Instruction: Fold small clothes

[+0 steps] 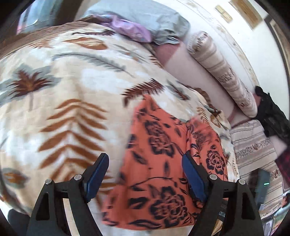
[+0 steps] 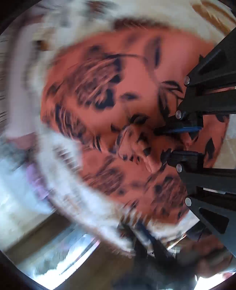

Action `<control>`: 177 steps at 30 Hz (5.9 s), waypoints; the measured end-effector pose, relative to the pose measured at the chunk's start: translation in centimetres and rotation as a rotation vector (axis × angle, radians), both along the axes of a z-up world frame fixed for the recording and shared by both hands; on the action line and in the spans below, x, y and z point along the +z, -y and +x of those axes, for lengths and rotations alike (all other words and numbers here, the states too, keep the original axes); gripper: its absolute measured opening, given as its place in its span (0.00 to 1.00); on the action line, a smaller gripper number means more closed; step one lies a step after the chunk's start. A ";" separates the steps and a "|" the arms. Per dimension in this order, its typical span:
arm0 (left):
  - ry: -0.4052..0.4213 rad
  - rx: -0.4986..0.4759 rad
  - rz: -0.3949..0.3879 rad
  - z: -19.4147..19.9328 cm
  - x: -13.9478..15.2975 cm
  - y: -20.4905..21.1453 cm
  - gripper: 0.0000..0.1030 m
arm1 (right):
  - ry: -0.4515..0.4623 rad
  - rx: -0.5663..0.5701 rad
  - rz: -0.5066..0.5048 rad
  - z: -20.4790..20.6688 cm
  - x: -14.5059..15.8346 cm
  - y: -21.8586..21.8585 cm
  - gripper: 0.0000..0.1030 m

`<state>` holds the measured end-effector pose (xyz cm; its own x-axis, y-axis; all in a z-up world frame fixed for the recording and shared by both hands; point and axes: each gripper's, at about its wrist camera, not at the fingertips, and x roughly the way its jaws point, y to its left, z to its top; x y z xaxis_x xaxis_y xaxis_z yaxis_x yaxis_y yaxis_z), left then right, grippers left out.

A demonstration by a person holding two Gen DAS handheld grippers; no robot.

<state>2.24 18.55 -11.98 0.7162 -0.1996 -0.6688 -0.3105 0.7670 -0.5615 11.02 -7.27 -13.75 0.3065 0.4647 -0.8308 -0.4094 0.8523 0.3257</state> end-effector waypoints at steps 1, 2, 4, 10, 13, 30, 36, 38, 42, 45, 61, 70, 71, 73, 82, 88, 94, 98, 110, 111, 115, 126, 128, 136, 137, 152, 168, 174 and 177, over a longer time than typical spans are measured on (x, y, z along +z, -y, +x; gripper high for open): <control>-0.006 0.007 0.002 -0.5 -0.3 -0.6 0.80 | 0.027 -0.025 0.027 -0.1 0.1 0.4 0.12; -0.007 0.009 0.002 -0.8 -0.4 -0.8 0.80 | 0.021 -0.027 0.033 -0.1 0.7 0.4 0.12; 0.009 0.014 -0.022 -1.5 -0.3 -1.1 0.80 | 0.044 -0.008 0.053 -0.1 2.3 0.3 0.12; 0.101 -0.154 -0.169 0.4 1.3 1.8 0.81 | 0.057 -0.012 0.091 -0.5 3.7 0.1 0.12; 0.075 -0.257 -0.240 3.9 1.8 3.9 0.81 | 0.076 -0.010 0.098 -1.3 4.5 0.6 0.12; 0.003 -0.530 -0.177 14.8 5.3 10.9 0.15 | 0.226 0.061 0.114 -5.4 8.9 3.4 0.12; 0.105 -0.468 -0.042 10.2 6.5 5.3 0.16 | 0.251 0.202 0.152 -8.3 10.3 -1.6 0.12; -0.065 -0.414 -0.064 11.1 1.4 3.1 0.16 | 0.163 0.223 0.141 -7.5 7.2 -3.6 0.12; -0.126 -0.388 -0.077 10.6 -1.6 1.8 0.15 | 0.035 0.226 0.082 -6.5 2.6 -6.0 0.12; 0.001 -0.433 -0.018 9.8 2.3 2.6 0.15 | 0.088 0.231 0.112 -7.7 5.8 -5.8 0.12; -0.056 -0.384 0.023 9.9 0.6 -1.7 0.15 | -0.010 0.264 0.120 -7.9 4.3 -9.1 0.14; -0.148 -0.295 -0.019 7.9 -1.6 -3.9 0.39 | -0.039 0.307 0.210 -9.0 3.8 -8.0 0.61; -0.130 -0.290 -0.025 7.2 -0.7 -3.8 0.35 | -0.043 0.310 0.223 -9.2 3.9 -7.5 0.62; -0.060 -0.294 -0.057 5.2 1.1 -3.4 0.35 | -0.031 0.302 0.229 -9.7 4.5 -6.2 0.62; -0.181 -0.232 -0.109 -0.2 -2.7 -3.2 0.26 | -0.010 0.215 0.293 -10.7 6.2 0.8 0.63; -0.210 -0.222 -0.055 -0.3 -2.3 -2.7 0.29 | -0.088 0.076 0.369 -7.9 4.5 5.4 0.75; -0.098 -0.238 -0.026 -2.2 2.2 -0.4 0.44 | -0.147 0.041 0.463 -7.3 4.1 6.7 0.75; -0.261 -0.231 0.007 -1.9 -2.2 0.3 0.13 | -0.121 0.034 0.492 -7.5 4.5 6.5 0.75; -0.180 -0.209 0.135 -4.1 1.8 1.3 0.13 | -0.119 -0.153 0.585 -5.5 5.4 13.6 0.77; -0.153 -0.209 0.157 -4.1 3.0 1.7 0.16 | -0.131 -0.161 0.583 -5.0 5.1 13.8 0.78; -0.032 -0.215 0.236 -2.4 6.9 3.3 0.40 | -0.243 -0.209 0.627 -2.4 2.6 14.0 0.78; -0.176 -0.264 0.351 3.3 0.2 6.4 0.30 | -0.313 -0.195 0.520 0.7 0.8 10.7 0.33; -0.176 -0.272 0.369 3.0 0.4 6.5 0.30 | -0.149 -0.141 0.353 -0.7 3.6 9.4 0.31; -0.133 -0.279 0.350 2.5 0.2 6.2 0.30 | -0.218 -0.199 0.491 0.8 2.3 11.8 0.62; -0.131 -0.283 0.348 2.5 0.2 6.1 0.30 | -0.204 -0.199 0.517 1.2 2.8 12.1 0.66; -0.132 -0.287 0.353 2.5 0.2 6.4 0.30 | -0.236 -0.187 0.355 6.2 0.9 7.7 0.36; -0.143 -0.275 0.371 2.6 0.2 6.6 0.30 | -0.120 -0.137 0.316 0.4 3.1 8.0 0.42; -0.140 -0.276 0.382 2.6 0.2 6.6 0.30 | -0.129 -0.152 0.437 -1.0 3.4 10.3 0.62; -0.132 -0.269 0.387 2.5 0.2 6.7 0.30 | -0.121 -0.119 0.384 -2.4 2.6 10.1 0.52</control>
<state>4.70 11.87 -11.81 0.5776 -0.0846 -0.8119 -0.1224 0.9744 -0.1886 8.58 -17.35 -11.10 0.2873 0.7148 -0.6376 -0.2547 0.6987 0.6686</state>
